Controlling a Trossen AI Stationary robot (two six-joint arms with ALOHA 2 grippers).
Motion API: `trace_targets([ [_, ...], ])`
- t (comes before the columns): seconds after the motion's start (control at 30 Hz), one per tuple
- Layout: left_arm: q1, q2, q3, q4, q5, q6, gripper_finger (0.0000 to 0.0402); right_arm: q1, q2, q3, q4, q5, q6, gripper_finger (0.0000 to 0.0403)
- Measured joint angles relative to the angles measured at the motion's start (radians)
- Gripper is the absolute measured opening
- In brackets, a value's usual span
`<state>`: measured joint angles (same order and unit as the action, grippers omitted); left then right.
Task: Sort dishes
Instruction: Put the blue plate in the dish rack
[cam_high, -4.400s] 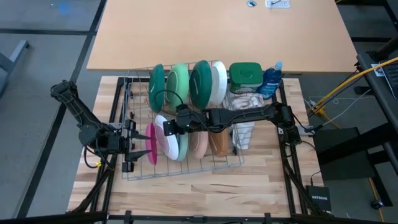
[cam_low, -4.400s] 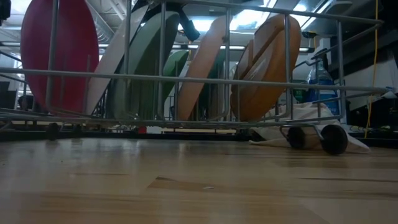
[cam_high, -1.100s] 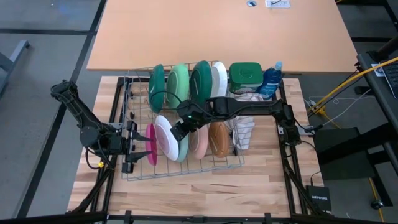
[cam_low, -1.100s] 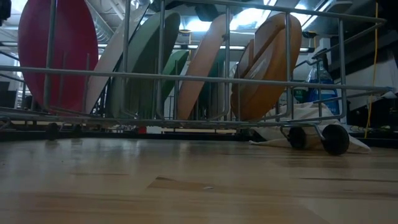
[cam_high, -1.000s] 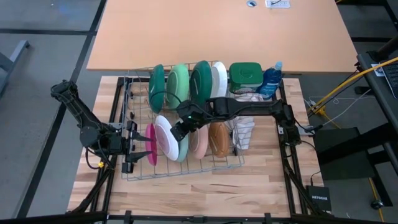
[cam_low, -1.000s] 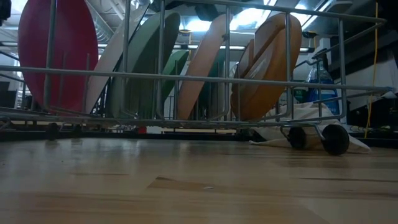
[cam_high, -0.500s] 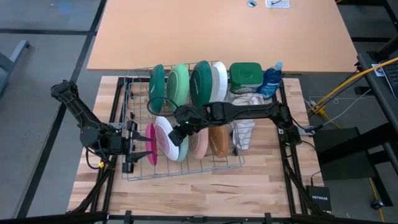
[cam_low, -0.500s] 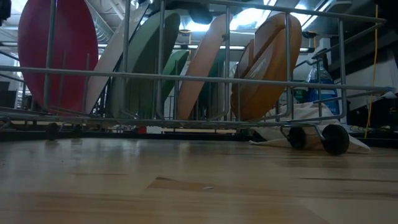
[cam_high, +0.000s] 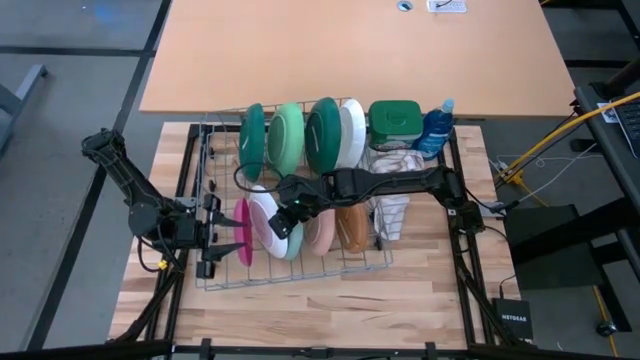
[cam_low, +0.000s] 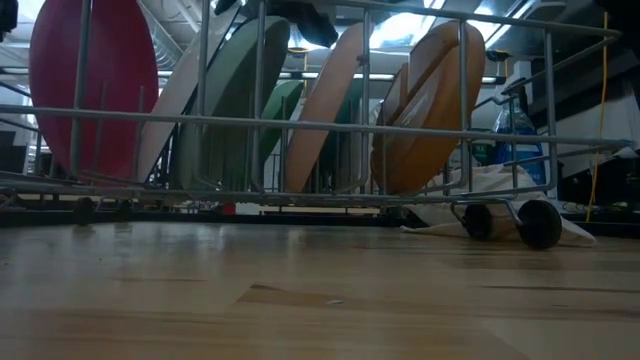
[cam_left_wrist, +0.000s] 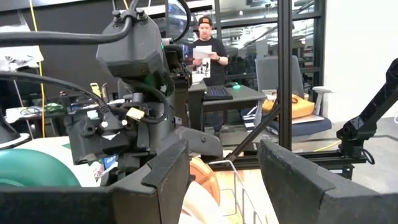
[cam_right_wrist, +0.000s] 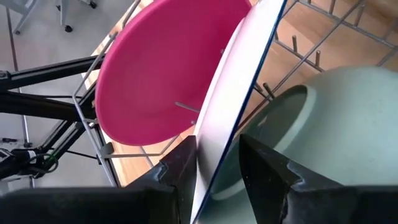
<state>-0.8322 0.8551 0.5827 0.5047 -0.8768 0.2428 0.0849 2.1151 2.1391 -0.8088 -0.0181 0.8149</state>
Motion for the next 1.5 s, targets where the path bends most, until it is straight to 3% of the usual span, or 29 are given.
trace_targets([
  [0.43, 0.000, 0.000, 0.000, 0.000, 0.000, 0.019, 0.0184, 0.000, 0.000, 0.000, 0.007, -0.014, 0.080, 0.0117],
  [0.77, 0.000, 0.000, 0.000, -0.001, 0.000, 0.019, 0.0184, 0.000, 0.001, 0.000, 0.093, -0.030, 0.112, 0.0016],
  [1.5, 0.000, 0.000, 0.000, -0.001, 0.000, 0.018, 0.0184, 0.000, 0.003, 0.016, 0.158, -0.045, 0.363, 0.0013],
])
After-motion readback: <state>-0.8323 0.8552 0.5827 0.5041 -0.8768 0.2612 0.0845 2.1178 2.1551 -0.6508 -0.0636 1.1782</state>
